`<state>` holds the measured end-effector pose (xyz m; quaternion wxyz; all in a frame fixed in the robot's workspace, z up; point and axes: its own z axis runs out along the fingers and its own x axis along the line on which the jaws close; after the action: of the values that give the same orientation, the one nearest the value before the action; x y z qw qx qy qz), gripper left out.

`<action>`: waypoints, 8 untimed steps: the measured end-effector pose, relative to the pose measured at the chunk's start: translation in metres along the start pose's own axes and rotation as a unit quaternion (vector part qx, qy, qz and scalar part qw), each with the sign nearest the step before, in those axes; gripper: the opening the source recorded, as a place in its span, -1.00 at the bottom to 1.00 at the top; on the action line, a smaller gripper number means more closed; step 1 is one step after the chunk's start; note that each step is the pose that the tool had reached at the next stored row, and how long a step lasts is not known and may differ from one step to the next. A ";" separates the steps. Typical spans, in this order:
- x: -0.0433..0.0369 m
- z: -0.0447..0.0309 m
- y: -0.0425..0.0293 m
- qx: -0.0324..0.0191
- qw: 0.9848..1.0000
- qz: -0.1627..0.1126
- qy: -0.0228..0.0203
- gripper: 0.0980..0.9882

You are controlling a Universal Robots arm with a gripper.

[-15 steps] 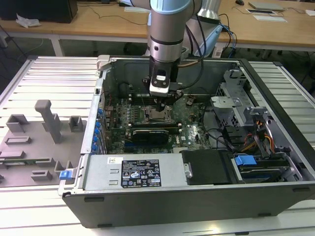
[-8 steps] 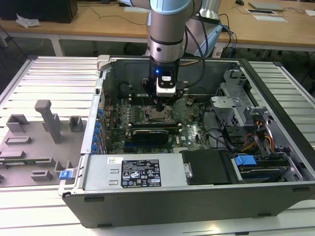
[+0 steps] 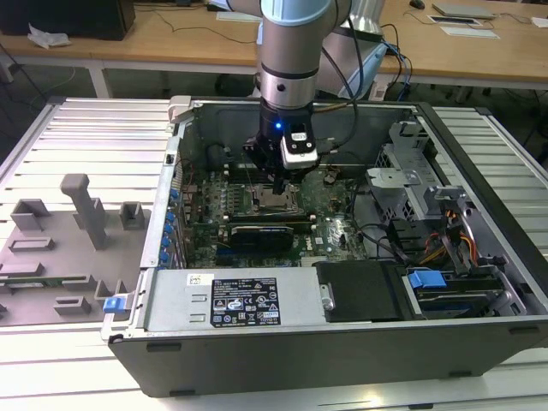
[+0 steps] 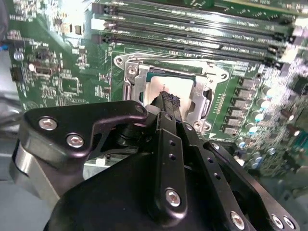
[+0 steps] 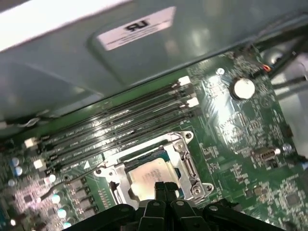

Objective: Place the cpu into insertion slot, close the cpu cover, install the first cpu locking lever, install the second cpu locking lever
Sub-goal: 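Close the cpu cover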

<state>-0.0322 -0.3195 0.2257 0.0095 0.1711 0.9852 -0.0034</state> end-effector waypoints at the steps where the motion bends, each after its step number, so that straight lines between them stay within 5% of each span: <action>1: 0.0000 0.0000 0.0000 0.000 1.000 -0.010 0.000 -0.98; 4: 0.0000 0.0003 0.0000 -0.001 0.999 -0.048 0.000 -0.98; 8: 0.0000 0.0009 0.0000 -0.002 0.995 -0.100 0.000 -0.98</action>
<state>-0.0322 -0.3195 0.2248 0.0098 0.0716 0.9974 -0.0025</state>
